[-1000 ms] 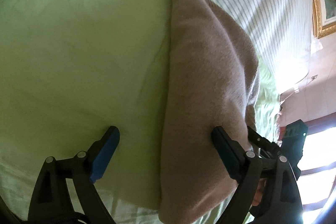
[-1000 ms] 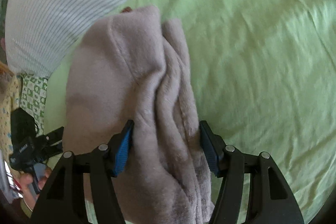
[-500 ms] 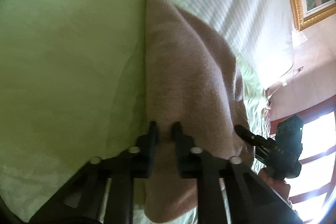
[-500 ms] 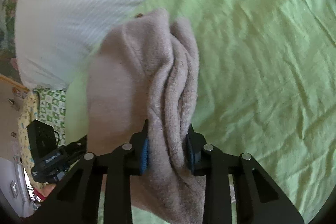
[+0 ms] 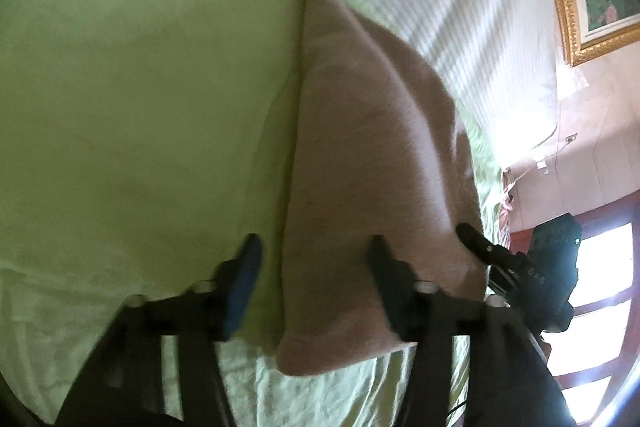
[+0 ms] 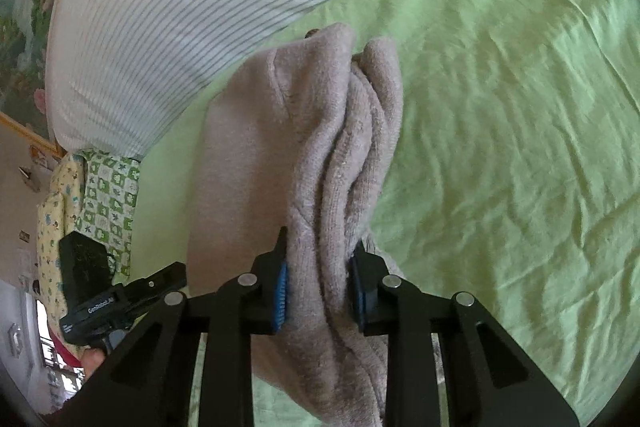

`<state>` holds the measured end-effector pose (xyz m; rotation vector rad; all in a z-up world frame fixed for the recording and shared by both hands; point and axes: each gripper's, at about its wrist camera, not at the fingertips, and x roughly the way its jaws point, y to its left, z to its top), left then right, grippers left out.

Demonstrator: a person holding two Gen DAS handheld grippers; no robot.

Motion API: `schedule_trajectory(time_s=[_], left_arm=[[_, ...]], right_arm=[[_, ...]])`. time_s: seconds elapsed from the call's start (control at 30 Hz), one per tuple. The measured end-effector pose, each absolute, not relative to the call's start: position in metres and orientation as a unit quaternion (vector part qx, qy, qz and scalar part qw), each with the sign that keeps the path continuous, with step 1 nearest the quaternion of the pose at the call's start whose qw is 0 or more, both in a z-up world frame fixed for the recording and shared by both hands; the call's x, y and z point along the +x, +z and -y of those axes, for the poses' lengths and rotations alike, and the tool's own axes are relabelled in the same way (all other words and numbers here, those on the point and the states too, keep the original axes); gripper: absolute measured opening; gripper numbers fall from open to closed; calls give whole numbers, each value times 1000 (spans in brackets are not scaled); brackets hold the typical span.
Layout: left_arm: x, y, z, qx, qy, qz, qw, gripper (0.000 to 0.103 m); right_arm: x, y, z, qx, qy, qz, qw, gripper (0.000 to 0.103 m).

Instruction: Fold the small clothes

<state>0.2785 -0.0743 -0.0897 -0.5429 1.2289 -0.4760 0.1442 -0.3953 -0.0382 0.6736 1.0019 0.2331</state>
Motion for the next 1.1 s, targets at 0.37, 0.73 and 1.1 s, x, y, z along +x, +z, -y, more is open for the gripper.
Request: schedule_trajectory(time_s=[0.37, 0.73, 1.1], left_arm=[[314, -121, 97, -299, -264, -583, 707, 65], [288, -88, 88, -311, -304, -515, 739, 31], [219, -33, -16, -349, -255, -446, 784, 29]], right_arm=[[145, -62, 418, 341, 100, -474, 806, 27], [142, -49, 407, 347, 124, -460, 808, 26], [126, -3, 324, 322, 236, -421, 815, 25]])
